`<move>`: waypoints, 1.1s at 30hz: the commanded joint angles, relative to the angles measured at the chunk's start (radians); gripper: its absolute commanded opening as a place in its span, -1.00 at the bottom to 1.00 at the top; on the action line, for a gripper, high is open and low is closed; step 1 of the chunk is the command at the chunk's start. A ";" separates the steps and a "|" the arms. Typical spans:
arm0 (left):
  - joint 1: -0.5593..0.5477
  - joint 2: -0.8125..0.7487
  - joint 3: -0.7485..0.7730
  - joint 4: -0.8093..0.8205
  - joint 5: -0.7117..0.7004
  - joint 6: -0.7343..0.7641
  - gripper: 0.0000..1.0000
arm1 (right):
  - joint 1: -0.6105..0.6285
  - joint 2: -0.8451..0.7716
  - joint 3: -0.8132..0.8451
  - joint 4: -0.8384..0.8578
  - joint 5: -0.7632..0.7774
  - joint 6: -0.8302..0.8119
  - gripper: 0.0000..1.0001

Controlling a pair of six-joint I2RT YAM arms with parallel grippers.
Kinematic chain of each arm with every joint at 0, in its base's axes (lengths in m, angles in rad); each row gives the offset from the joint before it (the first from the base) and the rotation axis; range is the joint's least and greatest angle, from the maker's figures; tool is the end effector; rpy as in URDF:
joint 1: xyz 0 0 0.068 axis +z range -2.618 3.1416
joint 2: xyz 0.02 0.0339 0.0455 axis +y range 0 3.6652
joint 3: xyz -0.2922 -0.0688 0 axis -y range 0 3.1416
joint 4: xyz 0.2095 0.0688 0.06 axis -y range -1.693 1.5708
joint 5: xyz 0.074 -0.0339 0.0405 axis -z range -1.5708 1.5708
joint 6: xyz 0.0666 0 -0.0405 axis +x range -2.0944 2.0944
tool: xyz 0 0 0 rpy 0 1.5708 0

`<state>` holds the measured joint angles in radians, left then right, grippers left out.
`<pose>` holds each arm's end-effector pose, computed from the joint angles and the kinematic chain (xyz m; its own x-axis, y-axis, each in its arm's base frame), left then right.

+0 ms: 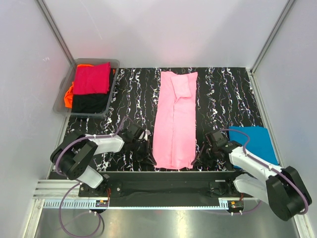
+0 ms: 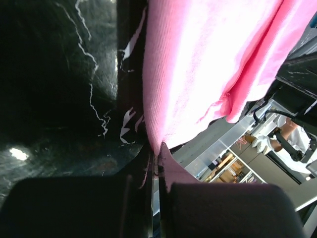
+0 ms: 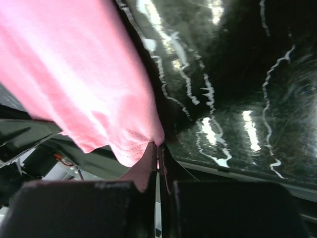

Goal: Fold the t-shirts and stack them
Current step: Fold the tshirt

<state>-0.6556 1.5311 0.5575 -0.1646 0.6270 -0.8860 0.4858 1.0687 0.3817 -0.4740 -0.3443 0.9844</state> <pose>0.1581 -0.1709 0.1498 -0.9886 -0.0310 0.1474 -0.1218 0.7399 -0.6616 0.1079 0.0824 0.1578 -0.9140 0.4041 0.0374 0.3666 0.7826 0.5032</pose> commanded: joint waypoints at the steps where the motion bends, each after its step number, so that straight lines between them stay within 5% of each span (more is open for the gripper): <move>1: -0.004 -0.057 0.014 -0.015 -0.041 -0.033 -1.00 | 0.000 -0.049 0.031 -0.021 0.016 0.019 -1.00; 10: 0.082 0.026 0.344 -0.191 -0.082 0.073 -1.00 | -0.165 0.164 0.313 -0.084 0.004 -0.208 -1.00; 16: 0.194 0.237 0.637 -0.230 -0.038 0.108 -1.00 | -0.283 0.443 0.584 -0.127 -0.027 -0.340 -1.00; 33: 0.329 0.662 1.196 -0.236 0.040 0.024 -1.00 | -0.392 0.941 1.204 -0.258 -0.114 -0.415 -1.00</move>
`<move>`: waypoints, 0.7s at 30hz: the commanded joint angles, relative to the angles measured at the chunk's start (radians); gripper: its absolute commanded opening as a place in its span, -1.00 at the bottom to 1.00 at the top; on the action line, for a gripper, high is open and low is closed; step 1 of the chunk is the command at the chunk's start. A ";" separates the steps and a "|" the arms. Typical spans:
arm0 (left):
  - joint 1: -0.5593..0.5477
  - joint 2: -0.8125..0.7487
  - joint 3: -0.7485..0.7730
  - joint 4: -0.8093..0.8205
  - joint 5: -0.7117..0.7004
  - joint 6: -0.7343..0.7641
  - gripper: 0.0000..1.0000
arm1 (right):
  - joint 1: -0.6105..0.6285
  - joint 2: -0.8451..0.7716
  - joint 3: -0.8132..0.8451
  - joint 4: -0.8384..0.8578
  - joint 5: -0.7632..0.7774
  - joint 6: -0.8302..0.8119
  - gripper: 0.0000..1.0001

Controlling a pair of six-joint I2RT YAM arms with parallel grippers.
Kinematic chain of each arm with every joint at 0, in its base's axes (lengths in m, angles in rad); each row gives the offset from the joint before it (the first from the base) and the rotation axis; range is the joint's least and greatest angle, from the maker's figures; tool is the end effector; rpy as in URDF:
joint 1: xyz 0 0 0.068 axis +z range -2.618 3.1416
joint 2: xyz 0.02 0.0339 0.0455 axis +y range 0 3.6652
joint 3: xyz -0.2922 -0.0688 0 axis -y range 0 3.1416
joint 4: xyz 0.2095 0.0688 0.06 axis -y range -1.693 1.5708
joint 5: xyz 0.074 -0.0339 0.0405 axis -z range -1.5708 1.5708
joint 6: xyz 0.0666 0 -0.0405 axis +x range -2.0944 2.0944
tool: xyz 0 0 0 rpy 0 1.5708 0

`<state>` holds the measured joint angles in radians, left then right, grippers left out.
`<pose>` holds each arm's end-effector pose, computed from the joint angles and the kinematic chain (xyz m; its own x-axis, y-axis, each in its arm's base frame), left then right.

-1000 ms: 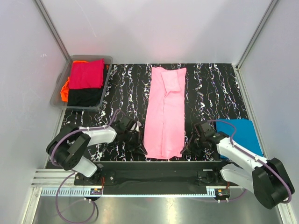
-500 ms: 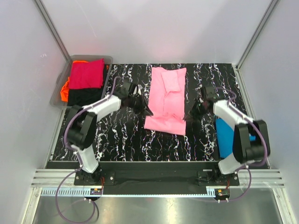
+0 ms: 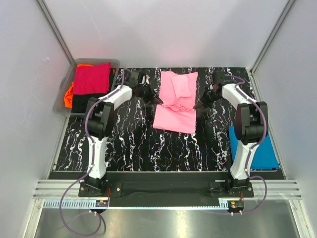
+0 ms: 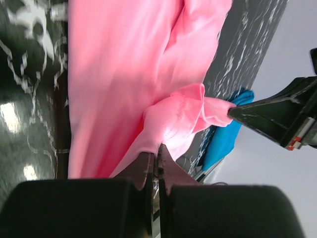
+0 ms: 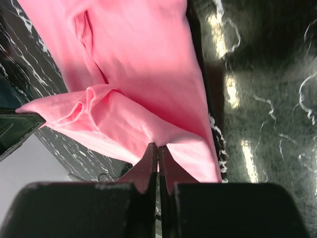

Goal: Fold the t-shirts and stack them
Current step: Fold the tshirt

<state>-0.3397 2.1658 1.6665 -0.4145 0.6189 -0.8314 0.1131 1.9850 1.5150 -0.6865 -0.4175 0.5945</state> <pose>0.4348 -0.1946 0.2063 -0.9504 -0.3024 -0.0721 -0.1436 0.6329 -0.7608 0.4002 0.0726 0.2161 -0.9021 0.4128 -0.1256 0.2896 0.7950 0.5330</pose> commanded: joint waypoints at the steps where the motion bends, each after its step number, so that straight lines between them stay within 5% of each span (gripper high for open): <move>1: 0.013 0.054 0.122 0.013 0.051 -0.034 -1.00 | -0.024 0.043 0.083 -0.047 -0.043 -0.024 -1.00; 18: 0.036 0.230 0.288 0.023 0.085 -0.094 -0.92 | -0.070 0.248 0.315 -0.076 -0.155 -0.051 -0.96; 21: 0.041 0.230 0.288 0.025 0.065 -0.090 -0.77 | -0.079 0.281 0.361 -0.091 -0.168 -0.056 -0.91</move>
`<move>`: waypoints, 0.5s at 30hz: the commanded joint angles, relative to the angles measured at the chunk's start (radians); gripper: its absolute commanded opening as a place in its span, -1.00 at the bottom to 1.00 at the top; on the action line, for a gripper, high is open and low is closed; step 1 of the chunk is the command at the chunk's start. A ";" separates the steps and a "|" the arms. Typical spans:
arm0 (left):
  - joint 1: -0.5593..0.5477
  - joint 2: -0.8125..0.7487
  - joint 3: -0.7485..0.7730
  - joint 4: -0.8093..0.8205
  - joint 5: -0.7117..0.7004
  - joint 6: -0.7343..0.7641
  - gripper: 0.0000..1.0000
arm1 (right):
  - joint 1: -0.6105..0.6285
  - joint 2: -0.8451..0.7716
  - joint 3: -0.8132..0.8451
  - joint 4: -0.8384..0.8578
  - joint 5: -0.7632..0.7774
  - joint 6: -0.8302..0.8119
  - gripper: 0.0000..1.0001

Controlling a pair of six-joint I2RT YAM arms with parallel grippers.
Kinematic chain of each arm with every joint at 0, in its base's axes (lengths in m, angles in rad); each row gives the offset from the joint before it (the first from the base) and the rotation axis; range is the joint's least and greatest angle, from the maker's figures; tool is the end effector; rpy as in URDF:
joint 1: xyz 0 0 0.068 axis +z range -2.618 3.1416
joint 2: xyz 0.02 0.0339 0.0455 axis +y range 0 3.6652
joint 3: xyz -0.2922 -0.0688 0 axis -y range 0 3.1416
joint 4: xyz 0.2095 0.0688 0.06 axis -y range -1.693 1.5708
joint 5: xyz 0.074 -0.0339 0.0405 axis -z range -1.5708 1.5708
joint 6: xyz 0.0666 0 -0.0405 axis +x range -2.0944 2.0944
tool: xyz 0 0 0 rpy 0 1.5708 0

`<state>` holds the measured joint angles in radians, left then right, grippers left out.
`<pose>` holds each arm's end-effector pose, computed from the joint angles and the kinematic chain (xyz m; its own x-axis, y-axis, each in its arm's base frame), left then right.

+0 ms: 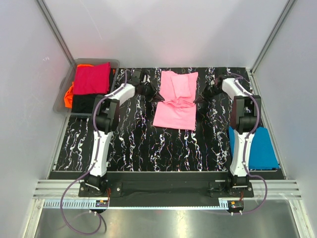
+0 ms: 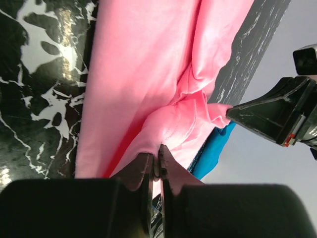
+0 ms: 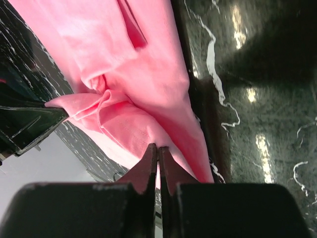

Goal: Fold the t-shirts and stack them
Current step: Fold the tshirt

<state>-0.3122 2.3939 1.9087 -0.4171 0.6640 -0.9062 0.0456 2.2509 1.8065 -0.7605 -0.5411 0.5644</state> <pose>0.4879 -0.2006 0.1683 -0.9371 -0.3489 -0.0016 -0.2145 0.5796 -0.7862 0.4636 0.0555 0.1824 -0.9075 0.4176 -0.0450 0.3104 0.7391 0.5978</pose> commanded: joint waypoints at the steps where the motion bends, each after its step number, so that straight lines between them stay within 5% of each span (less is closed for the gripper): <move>1: 0.018 0.005 0.049 0.031 0.014 -0.016 -0.75 | -0.015 0.030 0.080 -0.019 -0.049 -0.024 -0.90; 4: 0.031 0.028 0.079 0.031 0.017 -0.025 -0.67 | -0.021 0.076 0.154 -0.026 -0.066 -0.029 -0.83; 6: 0.038 0.051 0.108 0.032 0.017 -0.031 -0.40 | -0.024 0.116 0.192 -0.039 -0.060 -0.038 -0.76; 15: 0.064 -0.017 0.198 -0.017 -0.029 0.071 0.05 | -0.075 0.240 0.555 -0.254 -0.007 -0.113 -0.06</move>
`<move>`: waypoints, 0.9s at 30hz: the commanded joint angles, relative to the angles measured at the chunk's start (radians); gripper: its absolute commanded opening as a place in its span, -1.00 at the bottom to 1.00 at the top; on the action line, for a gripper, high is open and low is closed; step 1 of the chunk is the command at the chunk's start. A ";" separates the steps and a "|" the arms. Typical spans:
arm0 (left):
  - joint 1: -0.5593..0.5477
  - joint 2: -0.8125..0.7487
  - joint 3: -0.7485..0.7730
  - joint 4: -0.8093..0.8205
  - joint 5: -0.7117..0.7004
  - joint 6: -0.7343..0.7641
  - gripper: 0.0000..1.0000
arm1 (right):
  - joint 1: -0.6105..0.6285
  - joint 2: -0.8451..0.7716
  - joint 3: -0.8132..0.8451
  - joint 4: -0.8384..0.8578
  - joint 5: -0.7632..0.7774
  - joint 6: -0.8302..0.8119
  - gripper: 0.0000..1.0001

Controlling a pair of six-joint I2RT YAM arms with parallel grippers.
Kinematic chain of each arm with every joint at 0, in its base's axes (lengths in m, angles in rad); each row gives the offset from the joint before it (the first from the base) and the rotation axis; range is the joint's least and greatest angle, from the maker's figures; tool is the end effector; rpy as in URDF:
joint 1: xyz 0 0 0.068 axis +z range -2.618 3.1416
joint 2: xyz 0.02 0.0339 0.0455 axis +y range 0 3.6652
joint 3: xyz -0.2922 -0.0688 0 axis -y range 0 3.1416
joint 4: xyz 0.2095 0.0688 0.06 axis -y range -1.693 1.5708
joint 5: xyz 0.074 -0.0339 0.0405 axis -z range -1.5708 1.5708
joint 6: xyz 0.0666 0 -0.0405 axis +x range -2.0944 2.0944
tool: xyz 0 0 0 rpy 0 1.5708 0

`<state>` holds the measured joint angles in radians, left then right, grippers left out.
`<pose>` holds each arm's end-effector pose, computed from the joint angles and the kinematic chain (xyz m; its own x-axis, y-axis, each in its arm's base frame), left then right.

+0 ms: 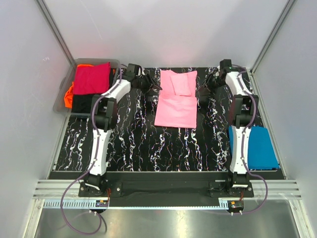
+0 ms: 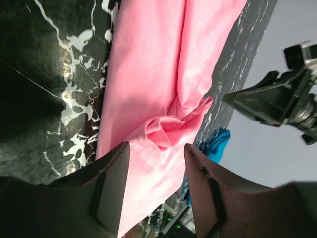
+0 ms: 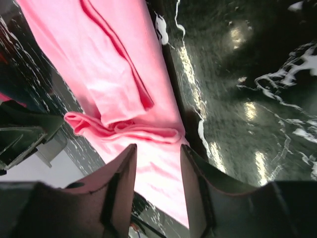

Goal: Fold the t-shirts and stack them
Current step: Fold the tshirt

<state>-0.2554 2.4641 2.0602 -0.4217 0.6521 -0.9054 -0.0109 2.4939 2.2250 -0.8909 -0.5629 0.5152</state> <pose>0.5219 -0.1780 0.1762 -0.9102 -0.4086 -0.0678 -0.1896 0.5567 -0.8088 0.5234 0.0298 0.1725 -0.8982 0.4265 -0.1066 0.2742 0.7330 0.6225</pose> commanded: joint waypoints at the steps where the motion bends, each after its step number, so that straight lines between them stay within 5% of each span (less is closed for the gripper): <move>1: 0.008 -0.109 0.035 -0.043 -0.028 0.092 0.06 | -0.018 -0.004 0.187 -0.146 0.036 -0.073 -0.03; 6: 0.002 -0.278 -0.118 -0.065 -0.065 0.195 0.01 | -0.018 -0.102 0.164 -0.206 0.087 -0.110 -0.01; 11: -0.048 -0.330 -0.189 -0.065 -0.045 0.267 -0.06 | 0.000 -0.231 -0.082 -0.151 0.064 -0.101 -0.03; 16: -0.113 -0.324 -0.250 -0.052 -0.032 0.283 -0.16 | 0.051 -0.414 -0.458 0.096 0.000 -0.032 -0.31; 20: -0.146 -0.330 -0.362 -0.032 -0.057 0.301 -0.21 | 0.126 -0.441 -0.600 0.162 -0.018 -0.021 -0.56; 27: -0.151 -0.338 -0.498 -0.022 -0.112 0.321 -0.27 | 0.175 -0.451 -0.763 0.247 -0.009 -0.012 -0.63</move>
<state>-0.4213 2.1590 1.5929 -0.4767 0.5827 -0.6167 0.1692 2.0968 1.4841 -0.7212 -0.5644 0.4934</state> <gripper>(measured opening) 0.372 0.189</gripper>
